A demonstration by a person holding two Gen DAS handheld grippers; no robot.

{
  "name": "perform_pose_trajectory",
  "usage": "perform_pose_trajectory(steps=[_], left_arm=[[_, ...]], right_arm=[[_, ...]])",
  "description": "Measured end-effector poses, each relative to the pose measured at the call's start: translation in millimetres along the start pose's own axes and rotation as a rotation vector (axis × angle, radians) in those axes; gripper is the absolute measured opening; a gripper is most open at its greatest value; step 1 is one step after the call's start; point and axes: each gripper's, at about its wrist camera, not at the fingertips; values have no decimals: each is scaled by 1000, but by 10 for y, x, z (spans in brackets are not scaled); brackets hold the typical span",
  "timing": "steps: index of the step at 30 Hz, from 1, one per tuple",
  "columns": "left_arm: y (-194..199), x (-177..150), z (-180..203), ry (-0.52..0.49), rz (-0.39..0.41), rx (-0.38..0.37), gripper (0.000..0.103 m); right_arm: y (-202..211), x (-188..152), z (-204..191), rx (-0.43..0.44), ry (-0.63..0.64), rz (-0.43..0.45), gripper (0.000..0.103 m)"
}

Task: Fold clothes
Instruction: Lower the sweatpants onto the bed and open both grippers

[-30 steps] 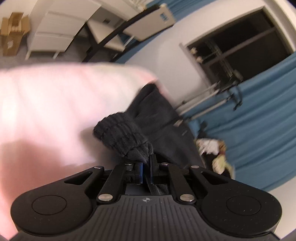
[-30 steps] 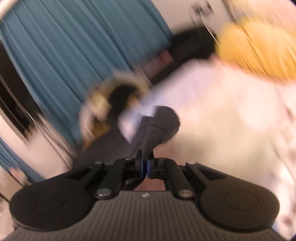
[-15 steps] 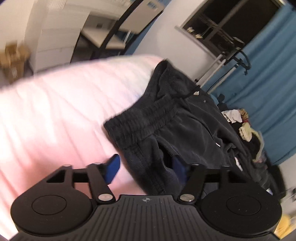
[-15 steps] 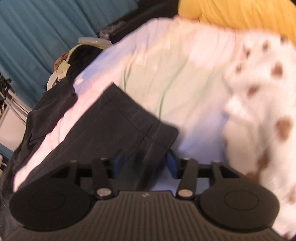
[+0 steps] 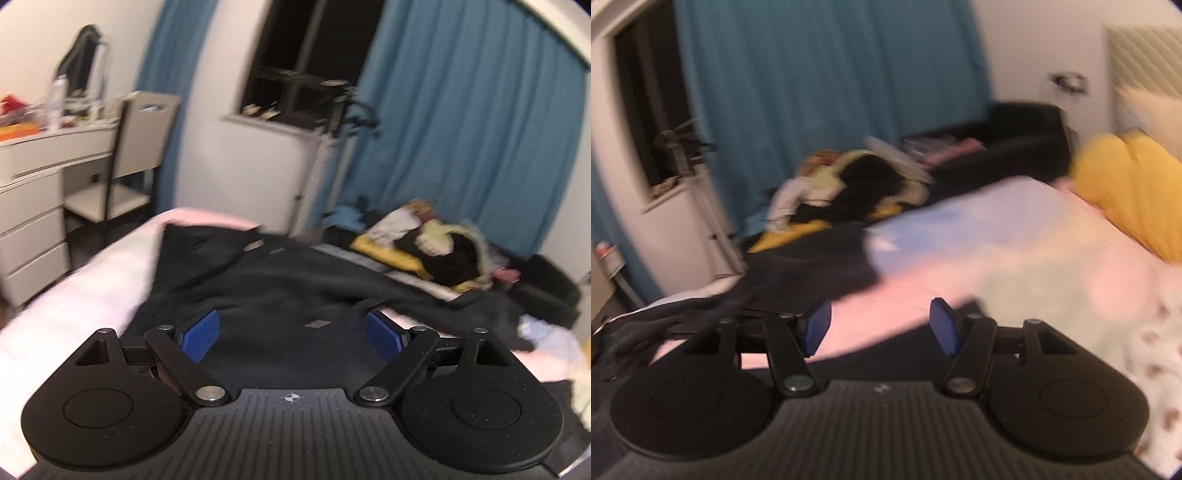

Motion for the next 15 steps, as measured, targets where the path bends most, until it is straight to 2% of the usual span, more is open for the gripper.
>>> perform_pose_trajectory(steps=[4, 9, 13, 15], left_arm=[[-185, 53, 567, -43, 18, -84, 89], [-415, -74, 1107, -97, 20, -138, 89], [-618, -271, 1428, -157, 10, -146, 89], [-719, -393, 1491, -147, -1, -163, 89]], right_arm=[[-35, 67, -672, 110, 97, 26, 60], [-131, 5, -1294, 231, 72, 10, 60], [-253, -125, -1598, 270, 84, 3, 60], [-325, -216, -1630, 273, 78, 5, 60]])
Point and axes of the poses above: each gripper's, at about its wrist camera, not at the fingertips, and y roughly against the way its jaws point, z to its right, x to its top, and after that the axes turned 3 degrees about x, right-handed
